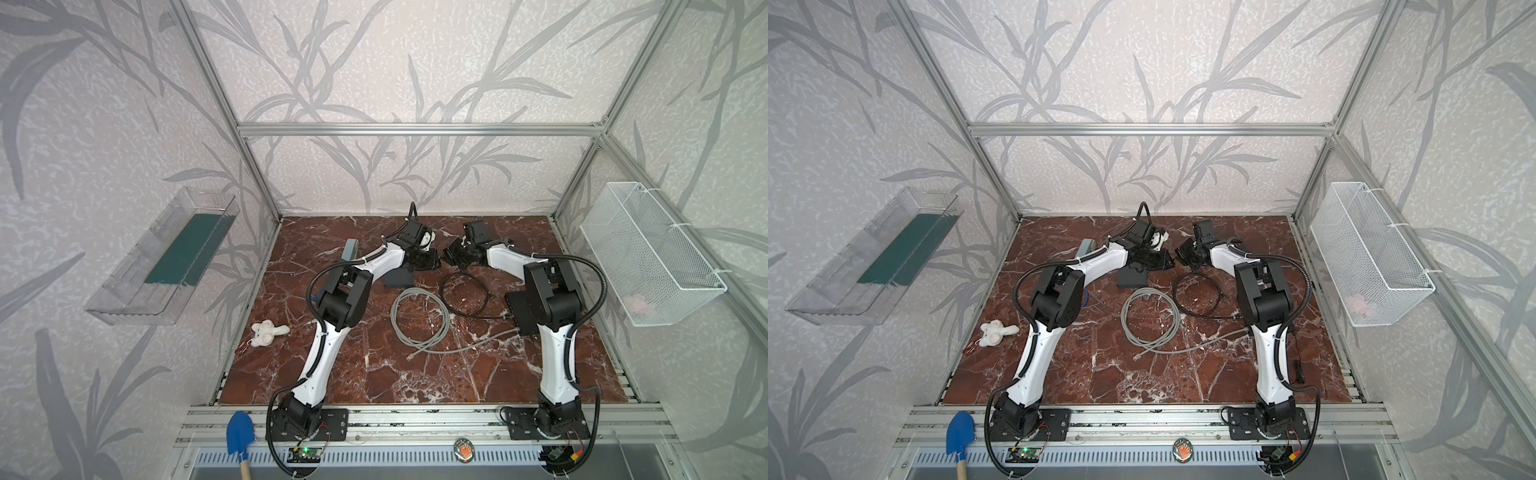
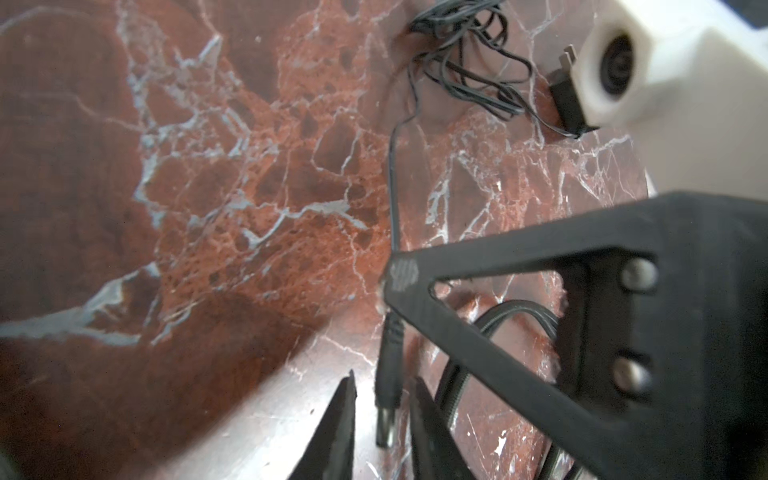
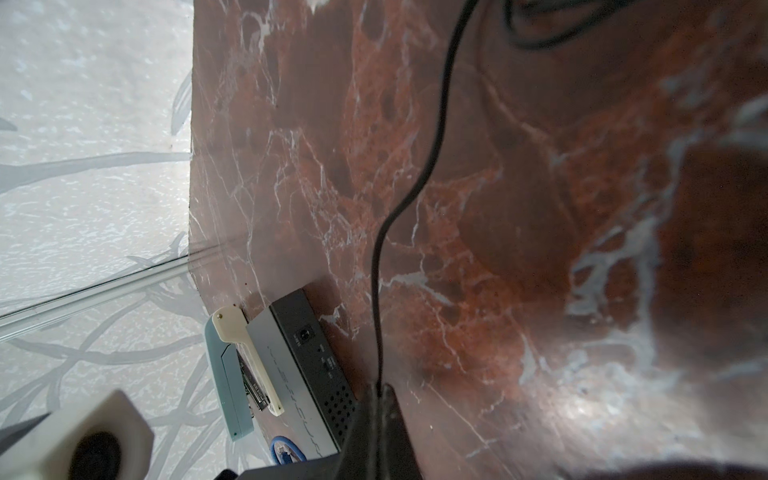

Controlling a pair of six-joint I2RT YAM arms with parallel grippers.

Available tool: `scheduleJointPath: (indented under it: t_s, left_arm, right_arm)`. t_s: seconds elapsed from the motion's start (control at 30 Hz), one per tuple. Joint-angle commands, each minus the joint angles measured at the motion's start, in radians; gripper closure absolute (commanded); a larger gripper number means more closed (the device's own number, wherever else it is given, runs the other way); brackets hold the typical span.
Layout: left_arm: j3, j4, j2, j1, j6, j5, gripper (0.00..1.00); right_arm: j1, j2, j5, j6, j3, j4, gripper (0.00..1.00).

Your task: Insert the plug into the switch port

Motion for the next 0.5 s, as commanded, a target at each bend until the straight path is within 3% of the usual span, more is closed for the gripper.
scheduleJointPath:
  t_s: [0.0, 0.33, 0.47]
  left_arm:
    - [0.022, 0.02, 0.013, 0.008, 0.0, 0.009, 0.78]
    - [0.033, 0.019, 0.017, 0.023, 0.031, 0.019, 0.95]
    - [0.033, -0.002, 0.011, 0.025, 0.118, 0.057, 0.98]
  right_arm:
    - [0.007, -0.037, -0.003, -0.006, 0.01, -0.025, 1.0]
    - [0.023, -0.039, 0.001, -0.016, 0.016, -0.037, 0.99]
    - [0.009, -0.058, 0.021, -0.111, 0.029, -0.068, 0.85]
